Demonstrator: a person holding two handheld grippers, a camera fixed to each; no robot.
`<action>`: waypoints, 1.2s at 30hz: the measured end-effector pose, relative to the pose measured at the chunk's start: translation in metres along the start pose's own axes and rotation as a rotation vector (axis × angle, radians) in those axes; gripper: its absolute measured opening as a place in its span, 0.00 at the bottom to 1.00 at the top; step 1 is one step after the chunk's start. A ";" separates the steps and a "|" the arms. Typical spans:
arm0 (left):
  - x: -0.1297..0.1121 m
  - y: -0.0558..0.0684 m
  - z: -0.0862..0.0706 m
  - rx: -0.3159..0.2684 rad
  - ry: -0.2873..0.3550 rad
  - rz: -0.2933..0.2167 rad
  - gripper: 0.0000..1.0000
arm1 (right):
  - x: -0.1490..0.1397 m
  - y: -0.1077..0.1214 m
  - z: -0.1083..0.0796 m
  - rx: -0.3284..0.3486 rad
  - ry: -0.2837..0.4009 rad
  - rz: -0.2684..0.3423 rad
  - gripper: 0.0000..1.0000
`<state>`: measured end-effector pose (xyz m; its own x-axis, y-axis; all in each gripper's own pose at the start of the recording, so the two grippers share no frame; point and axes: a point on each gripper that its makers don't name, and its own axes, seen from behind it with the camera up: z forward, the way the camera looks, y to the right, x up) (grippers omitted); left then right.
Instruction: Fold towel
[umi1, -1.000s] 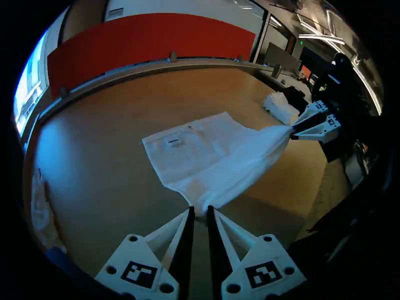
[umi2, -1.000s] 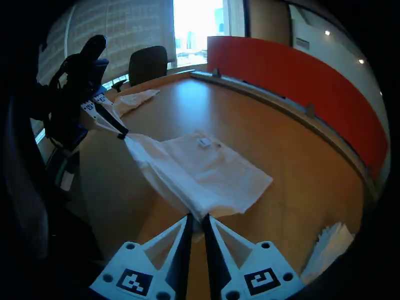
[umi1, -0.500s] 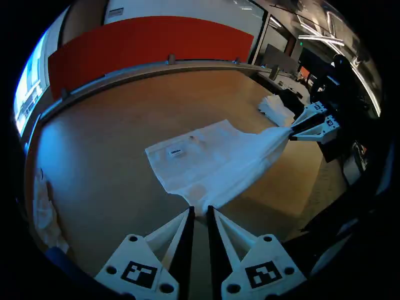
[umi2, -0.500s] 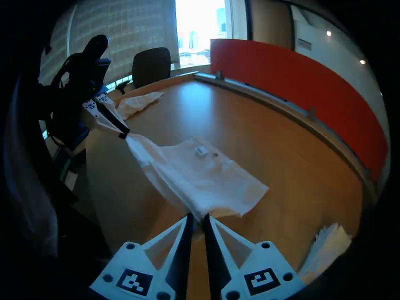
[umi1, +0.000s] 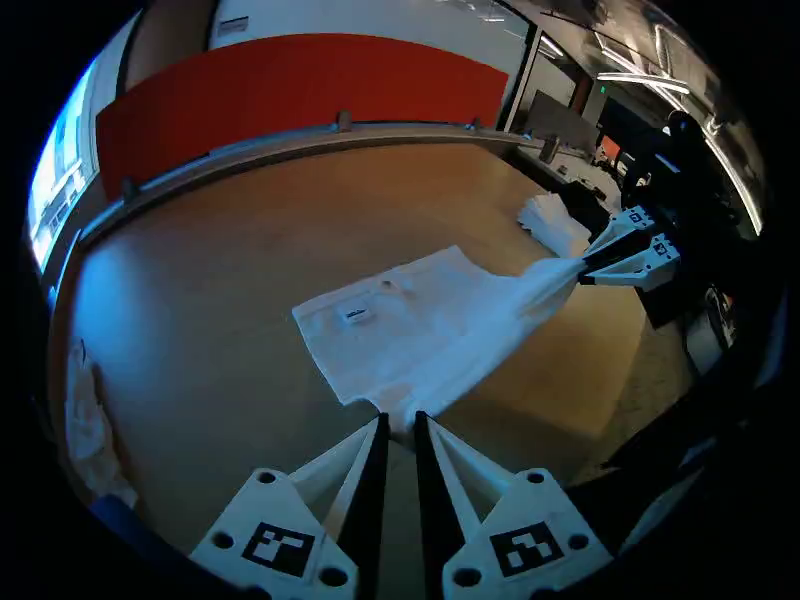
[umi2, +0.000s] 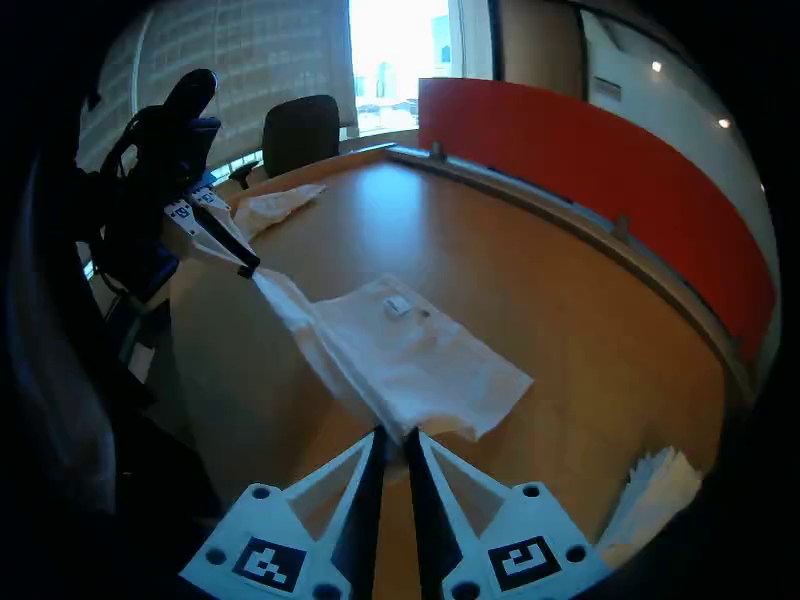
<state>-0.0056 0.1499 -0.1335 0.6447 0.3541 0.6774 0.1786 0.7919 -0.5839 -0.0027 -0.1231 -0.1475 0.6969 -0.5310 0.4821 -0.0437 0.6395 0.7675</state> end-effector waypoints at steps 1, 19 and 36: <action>0.001 -0.001 0.001 0.001 0.001 0.001 0.18 | 0.000 0.001 0.001 -0.001 -0.001 0.000 0.16; 0.036 -0.038 0.043 0.049 0.035 0.003 0.18 | 0.007 0.046 0.039 -0.064 -0.021 0.023 0.16; 0.054 -0.069 0.084 0.092 0.023 0.007 0.18 | 0.008 0.084 0.073 -0.112 -0.051 0.066 0.16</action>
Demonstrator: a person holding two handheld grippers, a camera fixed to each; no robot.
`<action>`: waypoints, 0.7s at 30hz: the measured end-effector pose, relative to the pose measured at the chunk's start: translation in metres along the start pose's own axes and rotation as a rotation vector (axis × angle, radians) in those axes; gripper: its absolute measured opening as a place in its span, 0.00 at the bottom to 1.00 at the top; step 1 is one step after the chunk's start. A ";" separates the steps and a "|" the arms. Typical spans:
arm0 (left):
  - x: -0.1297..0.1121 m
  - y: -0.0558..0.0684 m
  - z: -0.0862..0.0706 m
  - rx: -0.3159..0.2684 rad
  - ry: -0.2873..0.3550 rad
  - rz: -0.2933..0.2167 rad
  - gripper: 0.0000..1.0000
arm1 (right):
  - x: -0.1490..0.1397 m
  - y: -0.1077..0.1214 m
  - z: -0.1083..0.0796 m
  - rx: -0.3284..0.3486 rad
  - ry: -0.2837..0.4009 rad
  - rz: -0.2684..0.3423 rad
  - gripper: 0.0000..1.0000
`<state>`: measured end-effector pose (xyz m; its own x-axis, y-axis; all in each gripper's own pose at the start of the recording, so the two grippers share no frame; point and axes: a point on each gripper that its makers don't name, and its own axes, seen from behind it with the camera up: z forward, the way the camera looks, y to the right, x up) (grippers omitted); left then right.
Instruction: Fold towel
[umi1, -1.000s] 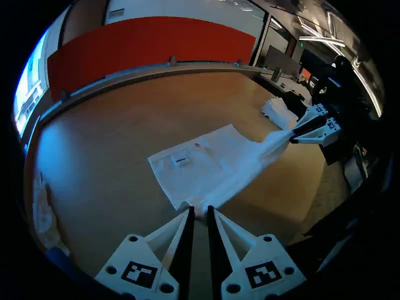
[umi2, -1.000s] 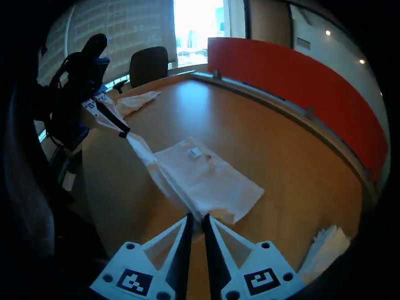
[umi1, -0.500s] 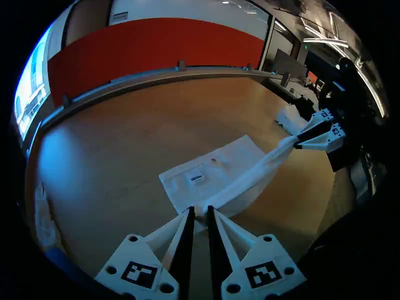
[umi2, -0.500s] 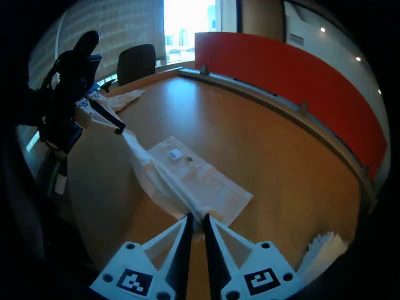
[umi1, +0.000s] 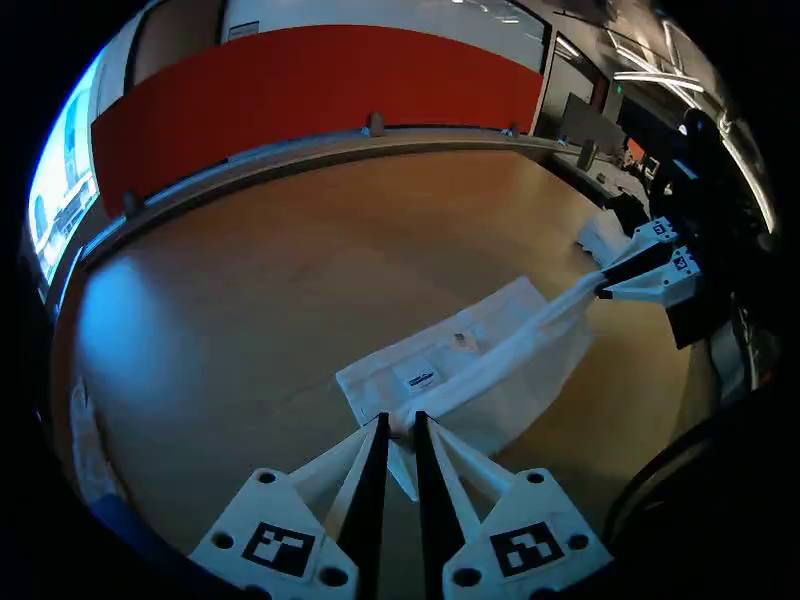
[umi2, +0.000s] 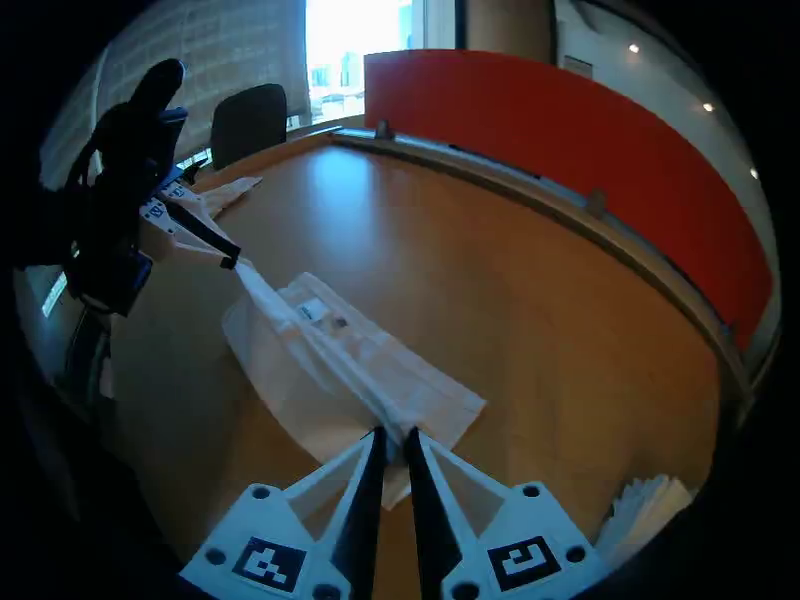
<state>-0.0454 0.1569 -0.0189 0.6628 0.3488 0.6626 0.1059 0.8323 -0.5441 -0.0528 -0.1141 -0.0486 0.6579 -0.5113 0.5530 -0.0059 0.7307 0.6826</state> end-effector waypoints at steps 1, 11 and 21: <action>0.000 -0.001 0.002 0.001 -0.001 0.001 0.18 | 0.000 0.001 0.001 -0.001 -0.001 0.002 0.16; -0.003 -0.003 0.011 0.000 -0.007 -0.003 0.18 | -0.003 0.006 0.010 -0.007 -0.008 0.013 0.16; -0.006 -0.010 0.033 0.017 -0.006 -0.010 0.18 | -0.008 0.015 0.027 -0.036 -0.020 0.027 0.18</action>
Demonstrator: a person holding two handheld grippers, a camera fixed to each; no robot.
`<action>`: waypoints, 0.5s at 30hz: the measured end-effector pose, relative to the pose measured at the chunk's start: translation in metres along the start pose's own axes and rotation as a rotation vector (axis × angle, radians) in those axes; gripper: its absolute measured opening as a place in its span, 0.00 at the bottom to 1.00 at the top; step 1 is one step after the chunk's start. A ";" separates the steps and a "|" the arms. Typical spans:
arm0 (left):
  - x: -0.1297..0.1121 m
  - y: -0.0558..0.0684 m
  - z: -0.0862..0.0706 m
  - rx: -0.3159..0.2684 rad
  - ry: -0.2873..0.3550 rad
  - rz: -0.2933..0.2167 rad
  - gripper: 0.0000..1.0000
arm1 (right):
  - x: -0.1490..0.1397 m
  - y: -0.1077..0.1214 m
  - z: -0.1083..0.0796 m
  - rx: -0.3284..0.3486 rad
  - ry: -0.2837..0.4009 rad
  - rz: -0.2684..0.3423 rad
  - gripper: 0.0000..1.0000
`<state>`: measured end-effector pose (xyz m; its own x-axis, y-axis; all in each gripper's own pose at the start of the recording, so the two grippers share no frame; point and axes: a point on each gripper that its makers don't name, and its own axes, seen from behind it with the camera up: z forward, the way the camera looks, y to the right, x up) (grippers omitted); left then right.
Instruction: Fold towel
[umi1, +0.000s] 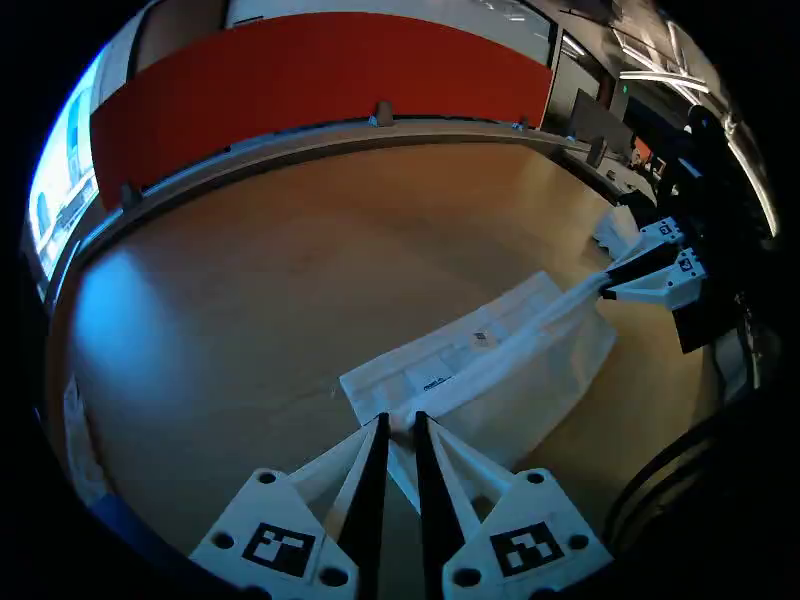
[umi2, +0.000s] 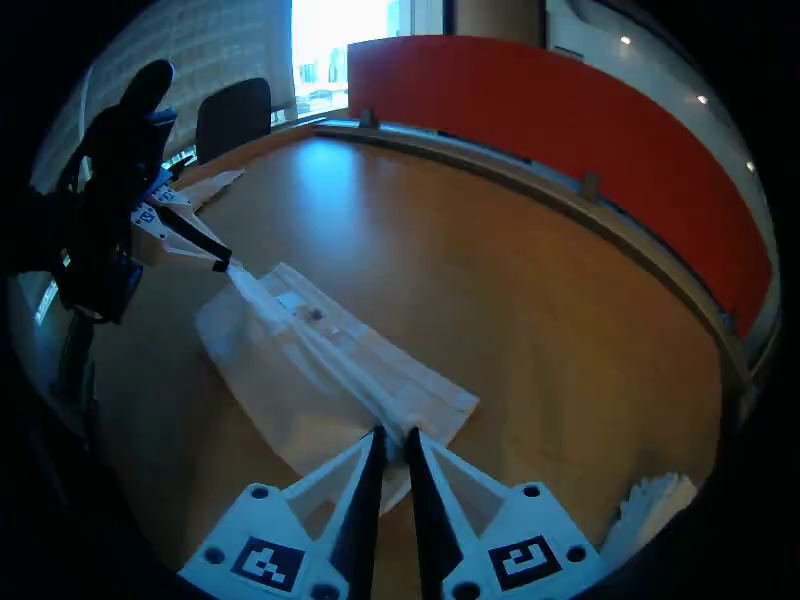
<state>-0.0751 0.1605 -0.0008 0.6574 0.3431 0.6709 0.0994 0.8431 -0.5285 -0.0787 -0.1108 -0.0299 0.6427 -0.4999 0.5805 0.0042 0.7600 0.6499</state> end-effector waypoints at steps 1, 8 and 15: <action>0.000 -0.001 0.002 0.003 0.002 0.000 0.18 | 0.000 0.001 0.002 -0.004 0.000 0.004 0.19; 0.001 -0.006 0.016 0.025 0.005 -0.001 0.21 | -0.001 0.009 0.011 -0.032 0.000 0.039 0.26; 0.001 -0.013 0.020 0.051 0.002 0.004 0.32 | -0.001 0.020 0.015 -0.075 -0.003 0.046 0.52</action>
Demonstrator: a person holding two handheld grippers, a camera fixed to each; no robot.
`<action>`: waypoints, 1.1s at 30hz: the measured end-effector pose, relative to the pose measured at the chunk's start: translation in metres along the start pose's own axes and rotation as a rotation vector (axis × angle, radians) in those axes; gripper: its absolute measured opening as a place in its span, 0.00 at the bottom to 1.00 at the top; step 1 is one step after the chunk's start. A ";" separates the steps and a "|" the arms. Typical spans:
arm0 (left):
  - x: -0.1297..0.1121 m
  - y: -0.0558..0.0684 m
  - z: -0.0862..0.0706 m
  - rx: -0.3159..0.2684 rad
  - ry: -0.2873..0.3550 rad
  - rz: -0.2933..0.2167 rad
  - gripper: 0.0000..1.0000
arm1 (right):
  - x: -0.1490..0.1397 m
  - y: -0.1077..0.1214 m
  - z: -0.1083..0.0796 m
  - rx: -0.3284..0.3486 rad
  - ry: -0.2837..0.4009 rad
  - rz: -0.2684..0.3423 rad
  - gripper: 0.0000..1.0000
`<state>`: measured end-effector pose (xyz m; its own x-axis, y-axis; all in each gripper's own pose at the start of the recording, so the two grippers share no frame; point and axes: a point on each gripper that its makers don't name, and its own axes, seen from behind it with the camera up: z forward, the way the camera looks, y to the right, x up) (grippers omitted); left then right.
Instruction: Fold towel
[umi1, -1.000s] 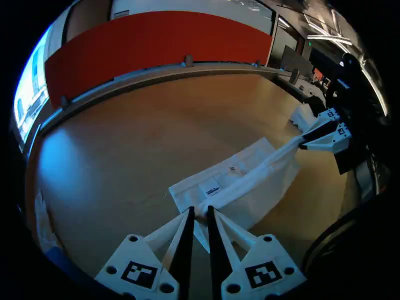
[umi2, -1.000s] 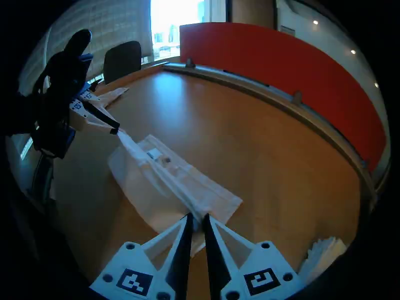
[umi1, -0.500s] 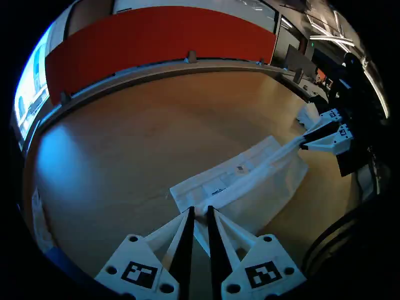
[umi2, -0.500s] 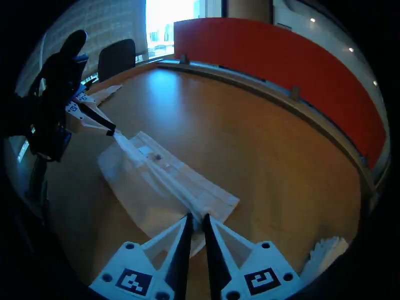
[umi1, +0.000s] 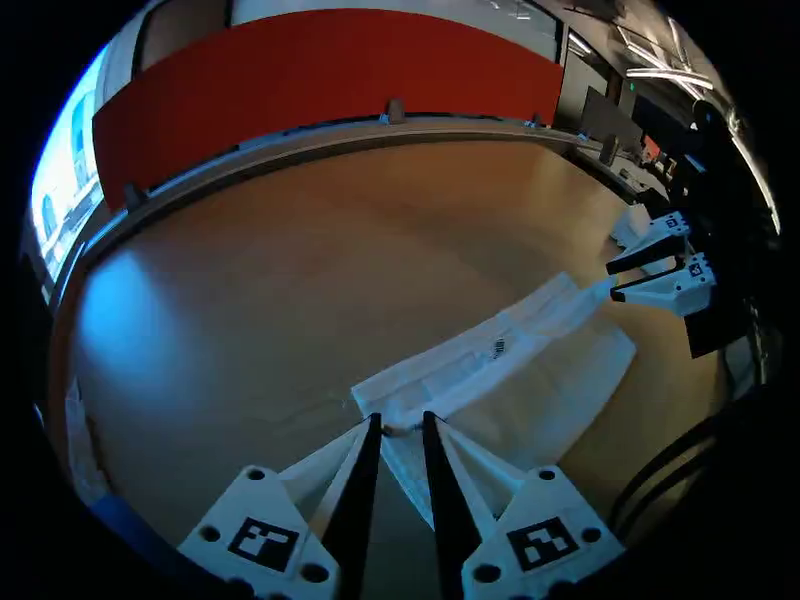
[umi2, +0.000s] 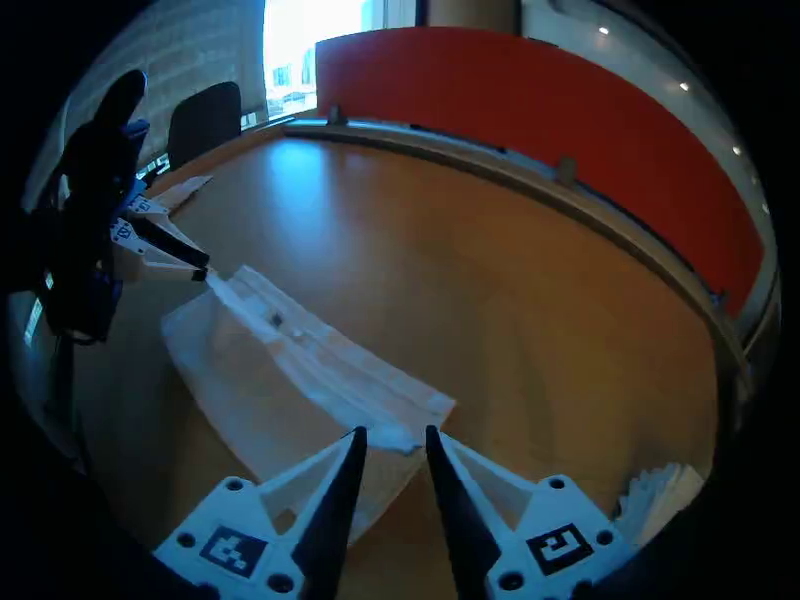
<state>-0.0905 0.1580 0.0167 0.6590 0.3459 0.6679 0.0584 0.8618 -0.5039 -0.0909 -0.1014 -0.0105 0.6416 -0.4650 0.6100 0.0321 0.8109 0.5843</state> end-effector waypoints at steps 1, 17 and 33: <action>0.000 -0.002 0.000 0.007 -0.001 0.001 0.35 | 0.000 0.001 0.000 -0.002 0.001 -0.003 0.57; -0.010 -0.013 -0.010 0.036 -0.011 -0.030 0.95 | 0.001 0.006 -0.007 -0.024 0.020 0.001 1.00; -0.028 -0.012 -0.035 0.064 -0.001 -0.059 0.95 | -0.016 -0.009 -0.033 -0.017 0.021 -0.008 1.00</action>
<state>-0.0832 0.1252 -0.0148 0.6550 0.2946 0.6958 0.0485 0.9026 -0.4278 -0.0760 -0.0893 -0.0428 0.6572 -0.4645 0.5936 0.0501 0.8128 0.5804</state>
